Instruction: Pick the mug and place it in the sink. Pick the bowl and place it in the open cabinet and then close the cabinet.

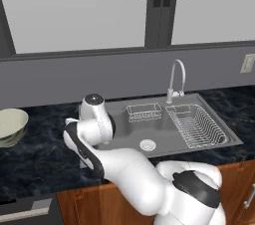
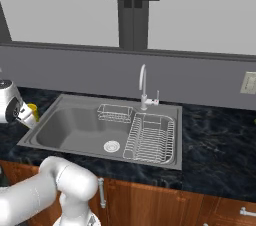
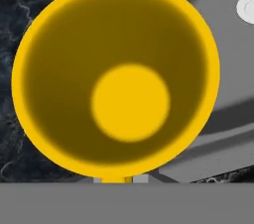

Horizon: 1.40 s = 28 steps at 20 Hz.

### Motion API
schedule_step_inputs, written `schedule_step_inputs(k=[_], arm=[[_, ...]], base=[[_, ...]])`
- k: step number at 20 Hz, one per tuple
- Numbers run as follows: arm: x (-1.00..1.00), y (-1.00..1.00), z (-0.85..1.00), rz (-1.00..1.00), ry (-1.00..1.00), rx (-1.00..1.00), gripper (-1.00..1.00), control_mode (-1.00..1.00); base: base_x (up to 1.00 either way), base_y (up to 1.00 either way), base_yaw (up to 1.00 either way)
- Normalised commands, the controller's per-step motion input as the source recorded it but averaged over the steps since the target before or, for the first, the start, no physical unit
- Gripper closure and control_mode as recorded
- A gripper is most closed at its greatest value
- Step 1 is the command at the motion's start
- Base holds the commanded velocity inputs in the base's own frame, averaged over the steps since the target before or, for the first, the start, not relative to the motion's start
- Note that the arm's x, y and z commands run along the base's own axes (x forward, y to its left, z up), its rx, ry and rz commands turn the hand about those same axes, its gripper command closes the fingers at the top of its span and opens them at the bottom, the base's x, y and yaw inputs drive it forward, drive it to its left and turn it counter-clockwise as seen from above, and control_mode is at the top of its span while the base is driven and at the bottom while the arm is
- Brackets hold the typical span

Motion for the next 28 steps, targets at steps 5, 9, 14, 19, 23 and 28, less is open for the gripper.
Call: schedule_step_inputs(k=[5,9,14,19,23,28], arm=[[0.0,-0.73,0.0,-0.21,0.0,0.06,1.0,-1.0],[0.08,-0.57,-0.03,-0.2,0.13,0.04,1.0,-1.0],[0.14,-0.35,-0.01,-0.25,0.28,0.03,1.0,-1.0],[0.17,-0.38,-0.06,-0.25,0.29,0.03,1.0,-1.0],[0.04,-0.31,-0.29,-0.15,0.08,0.0,1.0,-1.0],[0.02,-0.25,-0.4,-0.13,0.02,0.0,1.0,-1.0]], base=[[0.0,0.0,0.0],[0.0,0.0,0.0],[0.0,0.0,0.0],[0.0,0.0,0.0],[0.0,0.0,0.0],[0.0,0.0,0.0]])
